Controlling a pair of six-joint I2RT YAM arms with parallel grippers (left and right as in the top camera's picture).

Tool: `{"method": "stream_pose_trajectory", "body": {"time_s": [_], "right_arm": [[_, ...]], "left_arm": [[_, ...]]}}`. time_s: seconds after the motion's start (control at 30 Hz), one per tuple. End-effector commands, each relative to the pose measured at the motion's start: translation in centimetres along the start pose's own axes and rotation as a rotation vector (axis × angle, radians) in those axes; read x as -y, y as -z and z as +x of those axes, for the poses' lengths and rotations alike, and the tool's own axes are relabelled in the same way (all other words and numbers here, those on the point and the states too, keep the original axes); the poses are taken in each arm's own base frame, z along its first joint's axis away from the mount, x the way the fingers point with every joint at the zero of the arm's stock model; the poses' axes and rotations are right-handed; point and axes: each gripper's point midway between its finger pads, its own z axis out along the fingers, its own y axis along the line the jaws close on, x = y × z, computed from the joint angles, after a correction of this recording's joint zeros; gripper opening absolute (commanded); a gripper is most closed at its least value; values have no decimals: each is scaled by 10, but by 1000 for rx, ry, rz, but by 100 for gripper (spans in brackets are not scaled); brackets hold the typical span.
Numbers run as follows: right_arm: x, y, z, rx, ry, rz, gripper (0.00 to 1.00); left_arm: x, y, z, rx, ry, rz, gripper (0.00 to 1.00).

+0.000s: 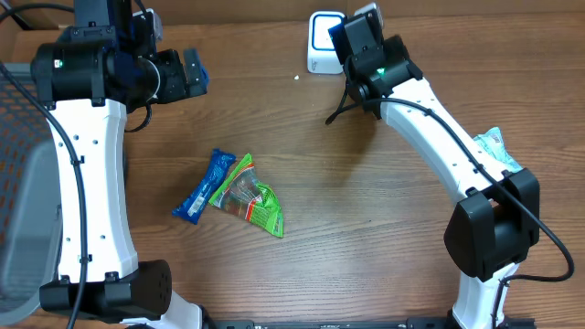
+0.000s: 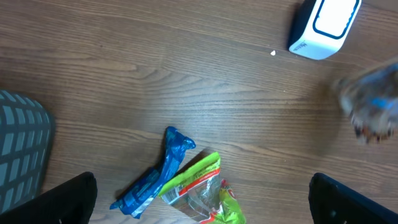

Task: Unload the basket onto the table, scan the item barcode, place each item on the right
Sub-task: 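Lower the snack bag back onto the table center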

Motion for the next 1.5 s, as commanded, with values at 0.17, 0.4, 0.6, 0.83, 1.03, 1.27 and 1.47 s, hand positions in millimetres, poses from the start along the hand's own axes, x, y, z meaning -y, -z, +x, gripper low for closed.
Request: {"method": "stream_pose_trajectory", "body": {"time_s": [0.17,0.4,0.6,0.83,1.03,1.27,1.47], "right_arm": [[-47,16,27,-123,-57,-295,4],[-76,30,39,-179,-46,-480,4],[-83,34,42,-196,-43,-528,4],[-89,39,42,-199,-50,-579,4],[-89,50,37,-188,-67,-638,4],[-76,66,29,-177,-137,-774,4],[-75,76,27,-190,-186,-911,4]], "left_arm": [[2,3,-3,11,4,6,100],[2,3,-3,11,4,6,100],[2,3,-3,11,4,6,100],[2,3,-3,11,4,6,100],[2,3,-3,11,4,6,100],[2,3,-3,11,4,6,100],[2,3,-3,11,4,6,100]]}}
